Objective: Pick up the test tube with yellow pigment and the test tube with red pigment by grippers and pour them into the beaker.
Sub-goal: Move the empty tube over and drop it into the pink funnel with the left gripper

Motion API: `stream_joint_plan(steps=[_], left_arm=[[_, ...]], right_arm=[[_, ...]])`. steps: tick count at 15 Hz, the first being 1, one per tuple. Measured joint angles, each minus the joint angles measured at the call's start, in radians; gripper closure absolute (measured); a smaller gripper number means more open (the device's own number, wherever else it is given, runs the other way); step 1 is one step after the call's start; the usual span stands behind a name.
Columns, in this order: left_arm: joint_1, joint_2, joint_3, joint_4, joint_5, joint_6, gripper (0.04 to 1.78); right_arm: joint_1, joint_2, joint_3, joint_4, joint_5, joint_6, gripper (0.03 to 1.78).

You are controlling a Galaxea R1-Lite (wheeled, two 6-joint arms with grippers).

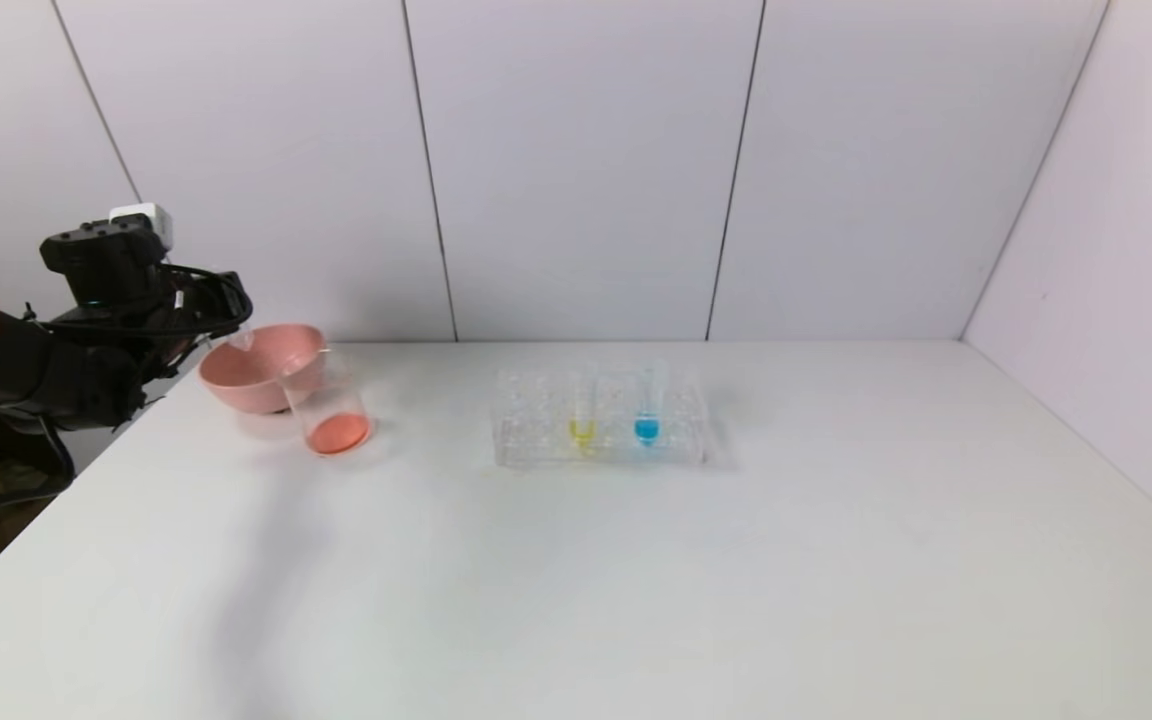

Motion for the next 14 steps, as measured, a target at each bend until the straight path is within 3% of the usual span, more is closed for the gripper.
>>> stream_joint_plan(steps=[14], left_arm=[[-0.024,-0.003,0.027,-0.027,0.026,0.022,1.36]], right_arm=[[0.0,0.0,0.0,0.0,0.0,0.0,0.1]])
